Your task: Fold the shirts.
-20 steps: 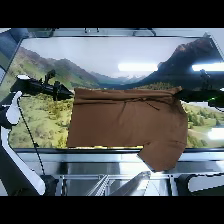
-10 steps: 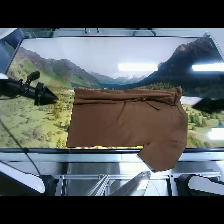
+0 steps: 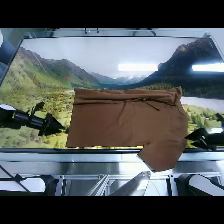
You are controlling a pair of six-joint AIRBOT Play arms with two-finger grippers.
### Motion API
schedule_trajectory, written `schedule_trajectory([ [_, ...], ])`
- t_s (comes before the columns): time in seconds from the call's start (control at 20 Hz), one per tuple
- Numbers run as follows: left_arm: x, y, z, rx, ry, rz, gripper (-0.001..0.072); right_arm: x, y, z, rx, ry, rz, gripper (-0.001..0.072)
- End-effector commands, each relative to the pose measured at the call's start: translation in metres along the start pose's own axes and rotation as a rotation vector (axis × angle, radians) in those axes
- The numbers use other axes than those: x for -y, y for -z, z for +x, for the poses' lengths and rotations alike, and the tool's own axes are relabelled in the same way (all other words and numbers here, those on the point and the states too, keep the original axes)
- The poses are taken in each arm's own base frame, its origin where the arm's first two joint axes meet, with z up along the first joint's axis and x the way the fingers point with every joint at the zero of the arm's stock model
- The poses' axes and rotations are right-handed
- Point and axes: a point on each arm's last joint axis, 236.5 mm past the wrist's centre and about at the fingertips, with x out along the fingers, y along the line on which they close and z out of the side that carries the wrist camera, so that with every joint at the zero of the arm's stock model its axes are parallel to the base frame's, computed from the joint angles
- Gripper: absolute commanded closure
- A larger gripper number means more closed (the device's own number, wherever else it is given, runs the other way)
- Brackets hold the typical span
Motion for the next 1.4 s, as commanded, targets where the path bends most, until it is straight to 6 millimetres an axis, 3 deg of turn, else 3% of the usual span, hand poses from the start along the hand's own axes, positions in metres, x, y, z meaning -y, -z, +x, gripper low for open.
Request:
schedule_trajectory([
  [0.0,-0.019,0.013,0.013,-0.01,-0.048,-0.027,0.0411,0.002,0.012,0.032,-0.07,0.021,-0.012,0.0146],
  [0.1,-0.02,0.013,0.013,-0.01,-0.05,-0.029,0.0411,-0.017,0.008,0.046,-0.084,-0.052,-0.027,0.0182],
  [0.15,-0.021,0.014,0.014,-0.013,-0.054,-0.03,0.0411,-0.028,0.007,0.051,-0.09,-0.093,-0.039,0.0496],
  [0.2,-0.021,0.014,0.013,-0.014,-0.055,-0.037,0.0411,-0.034,0.006,0.052,-0.088,-0.119,-0.048,0.0683],
  [0.55,-0.022,0.011,0.015,-0.003,-0.067,-0.049,0.041,-0.039,-0.002,0.048,-0.068,-0.129,-0.058,0.0687],
  [0.7,-0.015,0.012,0.034,-0.043,-0.107,0.003,0.0411,-0.039,-0.002,0.048,-0.068,-0.13,-0.058,0.0688],
  [0.8,-0.005,0.032,0.058,-0.178,-0.118,0.045,0.0417,-0.04,-0.001,0.048,-0.073,-0.134,-0.058,0.0688],
  [1.0,0.015,0.068,0.074,-0.415,-0.111,0.096,0.0414,-0.051,0.0,0.042,-0.089,-0.174,-0.065,0.0688],
  [1.05,0.02,0.067,0.074,-0.425,-0.113,0.121,0.0468,-0.056,0.001,0.037,-0.107,-0.191,-0.077,0.0688],
  [1.1,0.025,0.064,0.072,-0.42,-0.115,0.169,0.065,-0.063,0.004,0.031,-0.133,-0.216,-0.092,0.0688],
  [1.15,0.03,0.058,0.068,-0.398,-0.118,0.214,0.0697,-0.071,0.008,0.023,-0.163,-0.241,-0.1,0.0688],
  [1.35,0.055,0.024,0.035,-0.238,-0.129,0.324,0.0687,-0.097,0.013,-0.019,-0.271,-0.307,-0.133,0.0688],
])
